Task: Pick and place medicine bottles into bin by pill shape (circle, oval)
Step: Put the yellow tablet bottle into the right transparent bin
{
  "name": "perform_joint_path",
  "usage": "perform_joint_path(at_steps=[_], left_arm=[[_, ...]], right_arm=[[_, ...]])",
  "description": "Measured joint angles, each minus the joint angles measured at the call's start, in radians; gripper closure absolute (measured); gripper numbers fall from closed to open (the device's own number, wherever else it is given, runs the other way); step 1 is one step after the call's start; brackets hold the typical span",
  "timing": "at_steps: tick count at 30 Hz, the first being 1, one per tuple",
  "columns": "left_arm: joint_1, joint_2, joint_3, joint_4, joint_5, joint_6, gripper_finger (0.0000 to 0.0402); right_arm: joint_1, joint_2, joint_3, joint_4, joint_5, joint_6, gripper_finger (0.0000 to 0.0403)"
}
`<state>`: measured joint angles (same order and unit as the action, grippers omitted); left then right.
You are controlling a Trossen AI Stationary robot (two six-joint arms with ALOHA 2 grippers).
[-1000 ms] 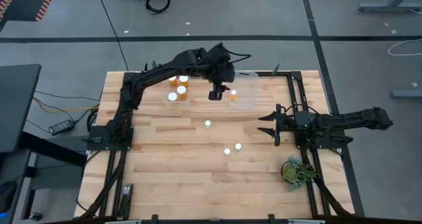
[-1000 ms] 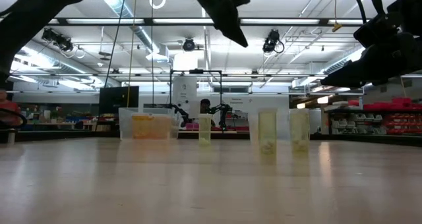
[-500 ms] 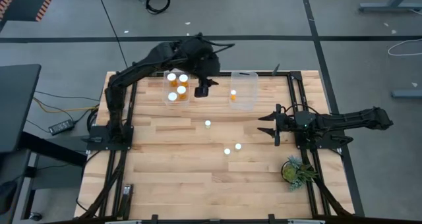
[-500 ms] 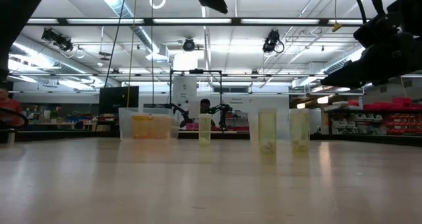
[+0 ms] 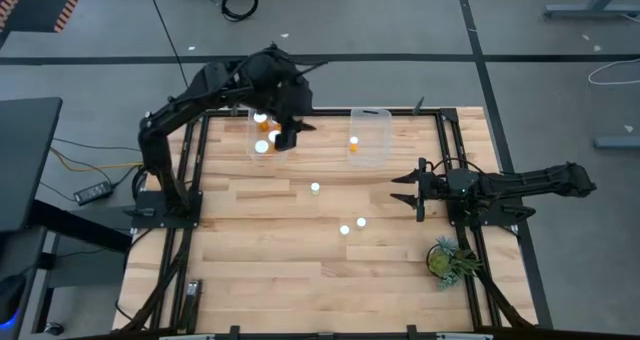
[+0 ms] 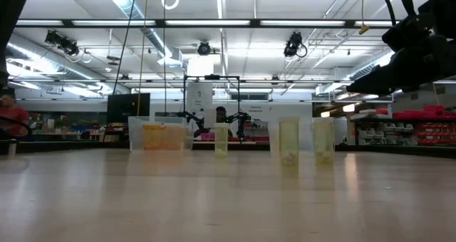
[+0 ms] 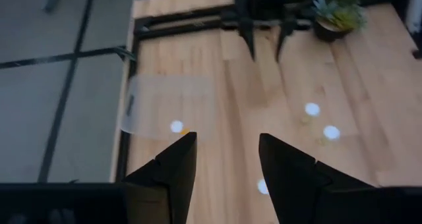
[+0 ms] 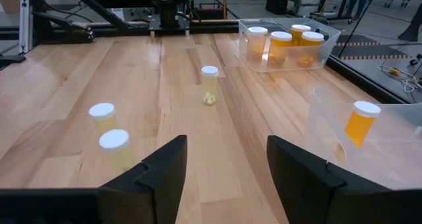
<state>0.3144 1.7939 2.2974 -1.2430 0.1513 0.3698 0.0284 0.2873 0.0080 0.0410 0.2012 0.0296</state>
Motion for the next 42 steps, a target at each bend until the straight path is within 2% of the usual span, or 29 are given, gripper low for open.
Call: perform_joint_path(at_steps=[9, 12, 14, 19, 30, 40, 42], left_arm=[[-0.087, 0.007, 0.000, -0.035, 0.000, -0.027, 0.0230], [-0.138, 0.000, -0.053, 0.000, 0.001, -0.032, 0.0230], [-0.170, -0.007, -0.129, 0.024, -0.005, -0.020, 0.0230], [-0.231, -0.052, -0.353, 0.140, -0.119, 0.008, 0.0230], [-0.275, -0.261, -0.858, 0.567, -0.125, 0.008, 0.0230], [-0.314, -0.444, -1.156, 0.776, -0.125, -0.027, 0.0230], [-0.324, -0.481, -1.216, 0.857, -0.128, -0.046, 0.0230]], right_arm=[[0.000, 0.000, 0.000, 0.000, 0.000, 0.000, 0.0187], [0.000, 0.000, 0.000, 0.000, 0.000, 0.000, 0.0187], [0.000, 0.000, 0.000, 0.000, 0.000, 0.000, 0.0187], [0.000, 0.000, 0.000, 0.000, 0.000, 0.000, 0.0187], [0.000, 0.000, 0.000, 0.000, 0.000, 0.000, 0.0187], [0.000, 0.000, 0.000, 0.000, 0.000, 0.000, 0.0187], [0.000, 0.000, 0.000, 0.000, 0.000, 0.000, 0.0187]])
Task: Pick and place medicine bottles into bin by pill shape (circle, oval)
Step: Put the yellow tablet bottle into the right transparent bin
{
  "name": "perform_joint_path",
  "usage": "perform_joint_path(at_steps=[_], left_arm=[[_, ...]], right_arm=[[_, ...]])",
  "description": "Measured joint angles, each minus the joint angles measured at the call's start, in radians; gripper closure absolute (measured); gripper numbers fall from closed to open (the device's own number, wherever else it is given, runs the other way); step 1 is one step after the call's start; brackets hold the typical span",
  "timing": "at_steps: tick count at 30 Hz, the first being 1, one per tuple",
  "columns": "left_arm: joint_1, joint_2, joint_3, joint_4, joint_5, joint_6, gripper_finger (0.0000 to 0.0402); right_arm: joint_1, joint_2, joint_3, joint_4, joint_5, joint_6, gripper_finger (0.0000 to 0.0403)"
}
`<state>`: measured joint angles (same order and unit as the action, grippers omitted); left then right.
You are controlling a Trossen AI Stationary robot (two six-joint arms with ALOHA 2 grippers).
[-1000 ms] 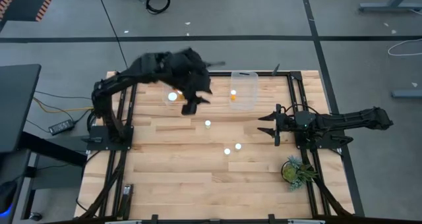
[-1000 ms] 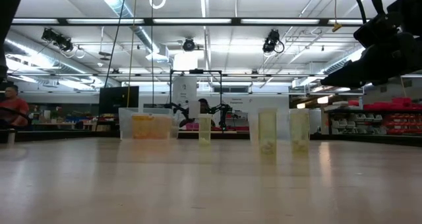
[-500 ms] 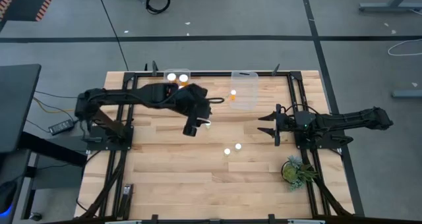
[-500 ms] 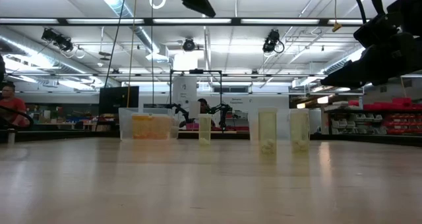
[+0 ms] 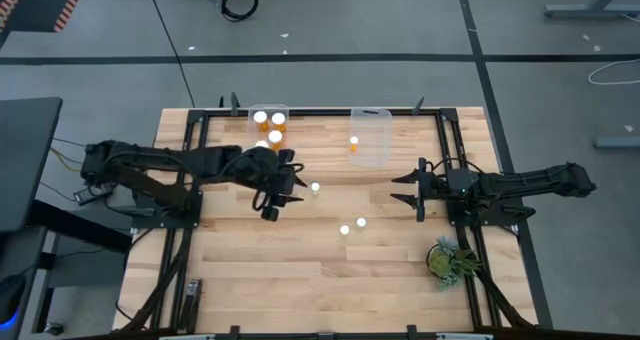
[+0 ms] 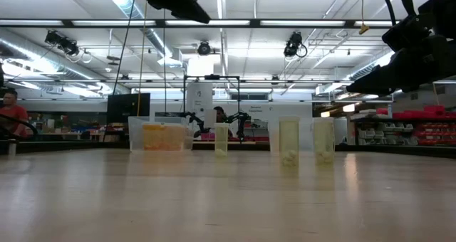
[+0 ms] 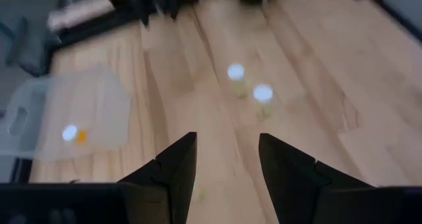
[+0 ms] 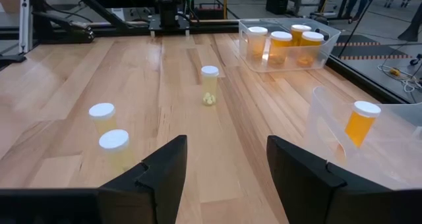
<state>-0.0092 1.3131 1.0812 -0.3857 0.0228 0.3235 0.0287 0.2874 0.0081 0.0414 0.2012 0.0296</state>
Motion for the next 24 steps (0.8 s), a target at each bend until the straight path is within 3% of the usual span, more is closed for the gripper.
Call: perform_joint_path(at_steps=[10, 19, 24], left_arm=[[-0.035, -0.176, -0.254, 0.190, -0.007, -0.075, 0.0230], [-0.036, -0.357, -0.460, 0.296, -0.027, -0.143, 0.0230], [-0.051, -0.452, -0.553, 0.327, -0.036, -0.184, 0.0230]], right_arm=[[0.000, 0.004, -0.001, 0.031, 0.008, -0.017, 0.0187], [0.000, 0.018, -0.001, 0.224, 0.001, -0.020, 0.0187], [0.000, 0.030, -0.001, 0.301, -0.032, 0.099, 0.0187]])
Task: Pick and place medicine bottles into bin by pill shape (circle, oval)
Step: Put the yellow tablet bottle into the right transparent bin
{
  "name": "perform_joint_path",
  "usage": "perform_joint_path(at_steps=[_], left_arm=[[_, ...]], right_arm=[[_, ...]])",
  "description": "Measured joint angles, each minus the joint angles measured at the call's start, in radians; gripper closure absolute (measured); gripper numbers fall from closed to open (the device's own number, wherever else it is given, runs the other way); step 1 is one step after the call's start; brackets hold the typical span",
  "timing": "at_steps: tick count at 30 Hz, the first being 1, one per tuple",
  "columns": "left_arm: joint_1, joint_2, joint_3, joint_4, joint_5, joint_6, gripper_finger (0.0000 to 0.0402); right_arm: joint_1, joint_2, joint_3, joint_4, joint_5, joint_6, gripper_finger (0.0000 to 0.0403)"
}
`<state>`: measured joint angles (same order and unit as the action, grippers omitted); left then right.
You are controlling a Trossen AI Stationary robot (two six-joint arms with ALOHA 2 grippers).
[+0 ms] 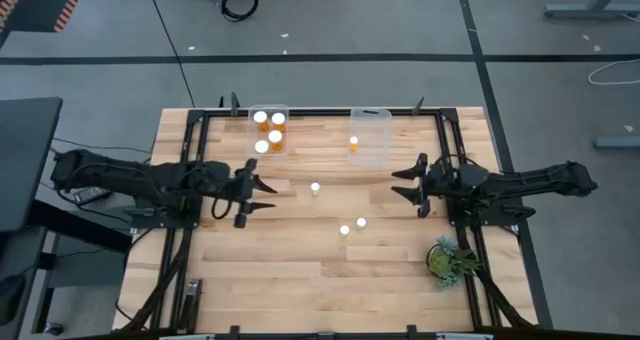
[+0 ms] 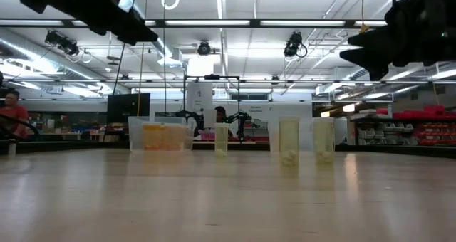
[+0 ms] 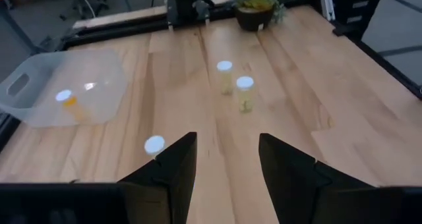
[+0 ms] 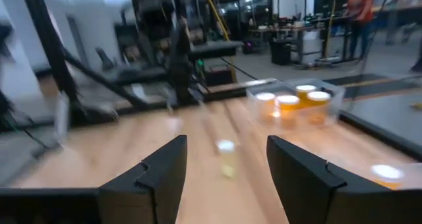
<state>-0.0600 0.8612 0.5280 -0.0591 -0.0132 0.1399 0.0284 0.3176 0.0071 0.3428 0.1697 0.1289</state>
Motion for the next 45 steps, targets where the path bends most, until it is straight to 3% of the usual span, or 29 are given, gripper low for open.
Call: perform_joint_path(at_steps=[4, 14, 26, 35, 45], left_arm=[[-0.019, -0.085, -0.060, 0.006, -0.051, -0.008, 0.0230], [-0.069, -0.310, -0.179, 0.008, -0.067, -0.053, 0.0230], [-0.119, -0.562, -0.338, 0.008, -0.167, -0.078, 0.0230], [-0.153, -0.690, -0.420, 0.003, -0.216, -0.058, 0.0230], [-0.158, -0.820, -0.472, -0.007, -0.251, 0.030, 0.0230]], right_arm=[[0.000, 0.005, 0.000, 0.046, 0.008, 0.130, 0.0187], [0.001, 0.104, 0.018, 0.051, 0.033, 0.173, 0.0187], [0.010, 0.508, 0.224, 0.042, 0.030, 0.168, 0.0187], [0.068, 0.852, 0.497, -0.208, 0.024, 0.168, 0.0187], [0.186, 1.083, 0.786, -0.506, 0.078, 0.275, 0.0187]])
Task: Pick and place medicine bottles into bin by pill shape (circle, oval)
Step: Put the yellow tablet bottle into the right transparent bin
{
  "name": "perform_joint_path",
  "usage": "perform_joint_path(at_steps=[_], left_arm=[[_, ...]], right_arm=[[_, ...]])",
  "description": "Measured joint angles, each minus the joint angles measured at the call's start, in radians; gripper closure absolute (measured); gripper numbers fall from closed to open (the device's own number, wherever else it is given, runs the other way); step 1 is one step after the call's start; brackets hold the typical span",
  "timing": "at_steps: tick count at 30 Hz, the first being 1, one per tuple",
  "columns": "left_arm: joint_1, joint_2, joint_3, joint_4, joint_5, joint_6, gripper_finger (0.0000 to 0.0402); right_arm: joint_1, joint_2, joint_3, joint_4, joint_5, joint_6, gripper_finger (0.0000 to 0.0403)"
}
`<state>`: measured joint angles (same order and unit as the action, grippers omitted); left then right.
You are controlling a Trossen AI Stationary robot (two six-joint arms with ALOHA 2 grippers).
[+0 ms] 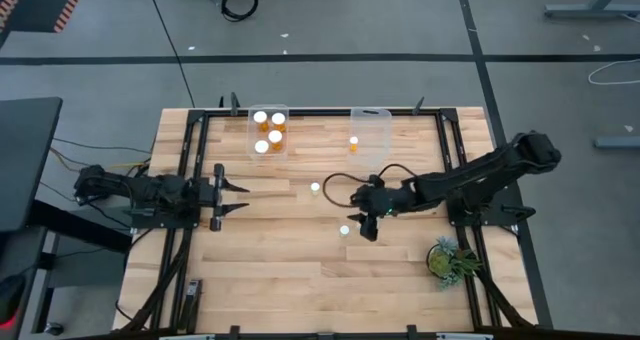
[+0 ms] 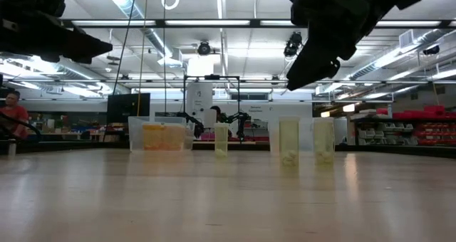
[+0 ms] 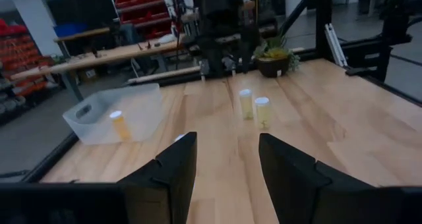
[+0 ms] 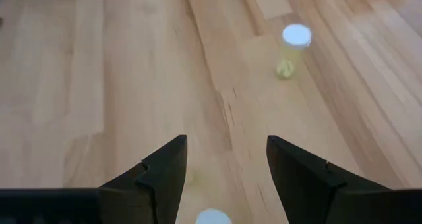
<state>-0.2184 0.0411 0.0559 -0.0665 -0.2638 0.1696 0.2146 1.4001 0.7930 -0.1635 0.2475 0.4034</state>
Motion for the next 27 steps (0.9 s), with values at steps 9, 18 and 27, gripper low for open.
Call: perform_joint_path(at_steps=[9, 18, 27], left_arm=[[0.000, -0.039, -0.001, 0.031, -0.007, 0.029, 0.0230], [-0.001, -0.033, -0.047, 0.142, -0.027, 0.059, 0.0230], [-0.001, -0.028, -0.047, 0.132, -0.020, 0.077, 0.0230]], right_arm=[[0.068, 0.129, 0.192, -0.284, 0.094, 0.144, 0.0187], [0.069, 0.264, 0.374, -0.493, 0.055, 0.251, 0.0161], [0.035, 0.309, 0.426, -0.613, -0.014, 0.330, 0.0129]])
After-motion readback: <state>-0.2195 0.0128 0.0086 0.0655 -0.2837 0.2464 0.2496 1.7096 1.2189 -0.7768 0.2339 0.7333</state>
